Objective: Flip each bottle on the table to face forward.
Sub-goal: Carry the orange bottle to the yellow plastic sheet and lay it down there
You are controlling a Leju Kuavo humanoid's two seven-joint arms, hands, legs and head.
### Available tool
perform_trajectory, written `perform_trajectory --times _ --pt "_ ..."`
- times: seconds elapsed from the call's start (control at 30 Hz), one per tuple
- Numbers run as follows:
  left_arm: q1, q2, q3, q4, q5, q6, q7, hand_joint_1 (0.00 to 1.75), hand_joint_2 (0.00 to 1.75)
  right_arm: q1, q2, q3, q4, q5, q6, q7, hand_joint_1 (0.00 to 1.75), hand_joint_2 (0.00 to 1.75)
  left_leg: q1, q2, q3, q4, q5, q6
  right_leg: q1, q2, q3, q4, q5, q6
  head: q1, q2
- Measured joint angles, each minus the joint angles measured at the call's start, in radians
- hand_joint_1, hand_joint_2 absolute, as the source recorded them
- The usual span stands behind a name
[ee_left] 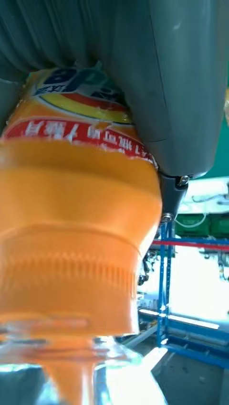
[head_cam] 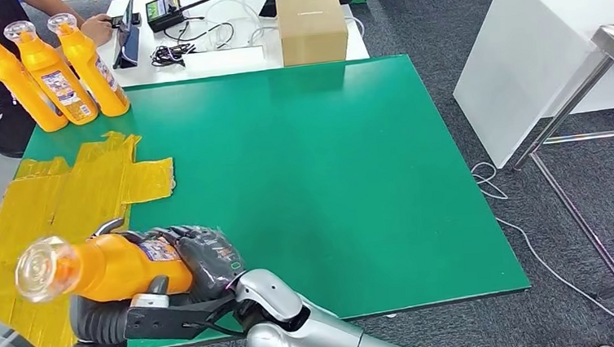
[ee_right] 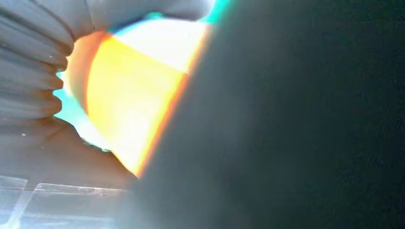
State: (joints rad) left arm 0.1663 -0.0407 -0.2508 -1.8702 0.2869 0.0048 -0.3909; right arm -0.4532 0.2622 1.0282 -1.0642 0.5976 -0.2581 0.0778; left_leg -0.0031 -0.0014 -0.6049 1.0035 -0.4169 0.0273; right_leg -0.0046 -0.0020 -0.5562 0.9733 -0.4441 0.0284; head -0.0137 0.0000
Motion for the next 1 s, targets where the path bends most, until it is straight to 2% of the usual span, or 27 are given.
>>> perform_trajectory --times 0.1,0.27,0.67,0.77,0.9,0.93,1.0 --pt "0.007 -0.002 0.003 -0.011 -0.046 0.033 -0.009 1.75 1.75 0.046 -0.027 -0.032 -0.004 -0.021 -0.025 -0.016 0.0 0.0 0.0 0.0 0.0 0.0 0.0 0.0 0.0 0.0 0.0 0.0 0.0 0.0 0.0 0.0" --pt "0.013 -0.007 0.02 -0.035 -0.061 0.043 -0.017 1.75 1.75 0.103 -0.076 -0.124 -0.01 -0.004 -0.008 -0.017 0.0 0.0 0.0 -0.002 -0.002 0.0 0.0 0.0 0.0 -0.002 0.0 0.0 0.001 -0.001 0.0 0.0" --pt "0.016 -0.015 0.041 -0.05 -0.097 0.07 -0.027 1.75 1.75 0.151 -0.1 -0.173 -0.019 -0.007 -0.002 -0.047 0.0 0.0 0.001 0.001 -0.001 0.0 0.0 -0.001 0.0 0.0 -0.001 0.0 0.002 -0.003 0.0 0.0" --pt "0.015 -0.016 0.052 -0.054 -0.248 0.176 -0.061 1.75 1.75 0.18 -0.118 -0.182 -0.065 -0.027 -0.002 -0.077 0.0 0.0 0.001 0.0 -0.001 0.0 0.0 -0.001 0.0 -0.001 -0.001 0.0 0.002 -0.003 0.0 0.0" --pt "-0.01 -0.015 0.075 -0.039 -0.787 0.514 -0.043 1.75 1.75 0.242 -0.166 -0.204 -0.184 -0.062 0.003 -0.119 0.0 0.0 0.001 -0.001 -0.002 0.0 0.0 -0.001 0.0 -0.001 -0.001 0.0 0.002 -0.003 0.0 0.0" --pt "-0.02 -0.015 0.083 -0.03 -0.89 0.568 -0.033 1.75 1.75 0.254 -0.178 -0.21 -0.212 -0.067 0.005 -0.124 0.0 0.0 0.001 -0.001 -0.002 0.0 0.0 -0.001 0.0 -0.001 -0.001 0.0 0.002 -0.003 0.0 0.0" --pt "-0.036 -0.014 0.093 -0.014 -0.986 0.613 -0.016 1.75 1.75 0.271 -0.195 -0.22 -0.256 -0.075 0.012 -0.13 0.0 0.0 0.001 -0.001 -0.002 0.0 0.0 -0.001 0.0 -0.001 -0.001 0.0 0.002 -0.003 0.0 0.0"
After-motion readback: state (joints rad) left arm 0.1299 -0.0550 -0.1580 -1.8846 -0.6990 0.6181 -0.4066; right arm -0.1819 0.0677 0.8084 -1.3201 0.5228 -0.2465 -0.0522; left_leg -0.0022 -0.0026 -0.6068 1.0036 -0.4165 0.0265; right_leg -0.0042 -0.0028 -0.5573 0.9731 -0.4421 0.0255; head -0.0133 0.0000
